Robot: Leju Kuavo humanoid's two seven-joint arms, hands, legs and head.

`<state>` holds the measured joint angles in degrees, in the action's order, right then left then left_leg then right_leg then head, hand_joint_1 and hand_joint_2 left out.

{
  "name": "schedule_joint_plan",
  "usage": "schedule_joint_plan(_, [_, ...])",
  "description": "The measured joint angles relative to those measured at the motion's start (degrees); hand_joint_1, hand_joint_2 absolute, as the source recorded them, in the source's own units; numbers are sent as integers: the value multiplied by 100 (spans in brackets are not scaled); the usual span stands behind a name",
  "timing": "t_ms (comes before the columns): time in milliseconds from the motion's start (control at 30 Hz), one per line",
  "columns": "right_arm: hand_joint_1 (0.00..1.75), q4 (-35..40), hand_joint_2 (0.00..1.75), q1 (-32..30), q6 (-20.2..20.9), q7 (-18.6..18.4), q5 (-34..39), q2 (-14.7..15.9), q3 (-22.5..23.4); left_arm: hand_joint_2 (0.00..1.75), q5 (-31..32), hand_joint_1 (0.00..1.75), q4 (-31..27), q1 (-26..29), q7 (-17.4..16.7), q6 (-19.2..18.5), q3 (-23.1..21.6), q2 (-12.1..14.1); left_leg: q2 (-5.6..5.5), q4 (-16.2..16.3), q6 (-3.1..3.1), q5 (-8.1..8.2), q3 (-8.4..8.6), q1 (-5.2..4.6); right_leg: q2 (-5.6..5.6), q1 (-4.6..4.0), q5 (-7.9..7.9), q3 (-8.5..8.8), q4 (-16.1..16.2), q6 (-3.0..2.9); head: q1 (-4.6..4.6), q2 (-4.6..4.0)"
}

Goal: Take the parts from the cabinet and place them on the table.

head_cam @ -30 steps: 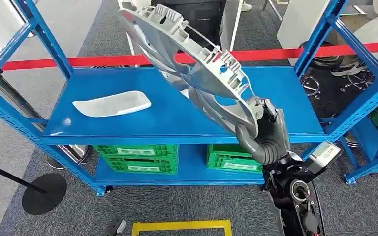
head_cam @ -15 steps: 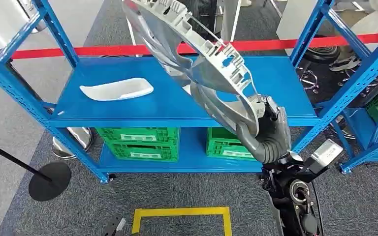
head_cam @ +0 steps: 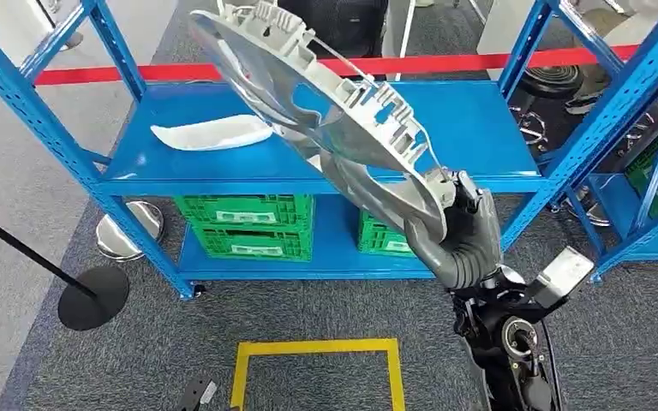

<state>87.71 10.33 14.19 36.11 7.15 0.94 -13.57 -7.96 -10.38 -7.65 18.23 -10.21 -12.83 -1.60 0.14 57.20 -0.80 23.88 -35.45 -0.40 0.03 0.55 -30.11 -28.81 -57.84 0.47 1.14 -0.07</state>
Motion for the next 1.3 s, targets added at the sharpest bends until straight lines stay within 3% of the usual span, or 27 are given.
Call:
schedule_joint_plan(33, [175,0,175,1,0,0,-15,-7,-24,175,-9,0,0,17,11,2,9,0,-3,-18,39,-46,-9,1,0,-9,35,-20,-1,-50,4,0])
schedule_joint_plan(67, [175,-4,175,8,2,2,-33,-20,-57,175,-39,0,2,40,30,4,24,22,-25,-39,68,-57,-47,7,-11,47,109,-87,37,-105,-2,0])
schedule_joint_plan(133, [175,-4,175,37,11,29,-44,-48,-111,175,-52,0,2,82,79,4,59,28,-32,353,154,445,-251,29,-25,57,228,-200,37,-170,46,0])
schedule_joint_plan(200, [175,-11,175,37,7,77,-68,-72,-157,175,-50,0,2,107,116,7,76,46,-29,1270,207,1030,-567,61,-26,54,351,-357,32,-180,59,0])
schedule_joint_plan(233, [175,-20,175,32,-4,98,-85,-77,-177,175,-41,0,2,121,122,4,87,48,-28,1653,221,1135,-663,63,-26,52,411,-433,31,-174,59,0])
schedule_joint_plan(267, [175,-22,175,29,-20,109,-103,-77,-197,175,-35,0,2,136,122,4,90,50,-28,1785,222,1071,-638,63,-27,52,466,-507,30,-165,59,0])
schedule_joint_plan(300, [175,-22,175,27,-22,114,-109,-76,-214,175,-33,0,2,144,122,4,92,57,-28,1655,216,903,-490,64,-26,52,516,-572,28,-154,63,0])
schedule_joint_plan(367, [175,-22,175,27,-22,122,-120,-76,-234,175,-26,0,0,145,122,4,94,70,-27,778,193,544,163,61,-22,52,614,-681,28,-123,61,0])
schedule_joint_plan(400, [175,-22,175,27,-22,127,-120,-79,-238,175,-28,0,-4,138,125,4,96,79,-35,215,173,536,594,59,-21,52,658,-697,24,-97,63,0])
schedule_joint_plan(433, [175,-20,175,29,-22,129,-120,-81,-240,175,-28,0,-7,129,125,4,96,83,-49,-213,140,697,872,31,-18,20,688,-729,22,-62,59,0])
schedule_joint_plan(533, [175,-20,175,30,-24,140,-125,-83,-258,175,-24,0,-7,148,131,4,98,85,-76,-157,24,616,761,-9,-26,45,824,-728,61,50,70,0])
schedule_joint_plan(567, [175,-20,175,27,-26,155,-127,-81,-258,175,0,0,-4,154,131,4,98,85,-67,-193,-56,540,696,16,-19,42,858,-753,81,94,66,0])
schedule_joint_plan(600, [175,-20,175,26,-33,170,-125,-76,-260,175,13,0,-4,138,129,4,105,94,-31,-209,-110,474,681,40,-10,52,722,-825,-4,109,66,0])
schedule_joint_plan(633, [175,-20,175,25,-37,177,-127,-72,-262,175,29,0,-7,127,116,4,111,96,-31,-207,-157,419,606,40,-8,51,415,-926,-249,125,26,0])
schedule_joint_plan(700, [175,-18,175,-6,-44,188,-127,-66,-271,175,68,0,-7,124,77,4,111,94,-18,-199,-186,300,464,30,-8,47,-228,-1205,-1163,169,22,0])
schedule_joint_plan(733, [175,-20,175,-30,-46,188,-127,-61,-271,175,68,0,-4,124,61,4,113,94,-12,-190,-187,249,390,21,-8,47,-391,-1308,-1588,182,11,0])
schedule_joint_plan(767, [175,-20,175,-61,-46,188,-127,-55,-269,175,68,0,-4,124,55,4,114,98,-6,-178,-186,196,310,16,-8,47,-388,-1310,-1828,185,13,0])
schedule_joint_plan(800, [175,-20,175,-85,-46,188,-127,-48,-269,175,68,0,-4,124,55,4,116,98,-2,-163,-184,152,242,10,-9,47,-274,-1181,-1760,170,7,0])
schedule_joint_plan(867, [175,-17,175,-113,-48,188,-127,-28,-264,175,68,0,-4,127,59,4,114,96,-4,-110,-164,89,118,3,-9,41,80,-525,-900,117,7,0])
schedule_joint_plan(900, [175,-13,175,-112,-48,188,-127,-22,-264,175,68,0,-4,127,70,4,114,94,-5,-68,-148,70,77,2,-9,32,141,-140,-351,78,4,0])
schedule_joint_plan(933, [175,-7,175,-110,-48,190,-127,-17,-264,175,68,0,-6,128,78,4,116,90,-7,-31,-115,48,24,-23,-10,11,-36,126,62,44,7,0])
schedule_joint_plan(1033, [175,-2,175,-159,-48,221,-125,2,-258,175,70,0,-4,143,111,4,116,83,-4,-37,-7,-70,-1,1,1,-32,44,27,47,-31,2,0])
schedule_joint_plan(1100, [175,-2,175,-164,-48,230,-125,7,-258,175,68,0,-2,161,131,4,116,96,-17,-16,60,-29,-49,7,-22,28,159,-41,90,-126,-6,0])
schedule_joint_plan(1167, [175,-2,175,-164,-48,245,-111,7,-251,175,68,0,0,171,159,7,114,94,-15,529,131,581,-260,26,-26,33,270,-167,88,-188,48,0])
schedule_joint_plan(1233, [175,-4,175,-168,-48,254,-111,7,-249,175,52,0,0,175,179,9,116,98,-15,1474,178,1095,-558,58,-27,32,387,-332,78,-188,46,0])
schedule_joint_plan(1267, [175,-11,175,-171,-59,260,-118,7,-247,175,28,0,0,187,188,9,118,103,-14,1742,190,1135,-600,66,-28,33,439,-402,74,-181,46,0])
schedule_joint_plan(1300, [175,-13,175,-171,-87,260,-129,2,-247,175,2,0,0,201,197,9,122,105,-14,1753,193,1023,-519,76,-27,37,491,-473,70,-169,48,0])
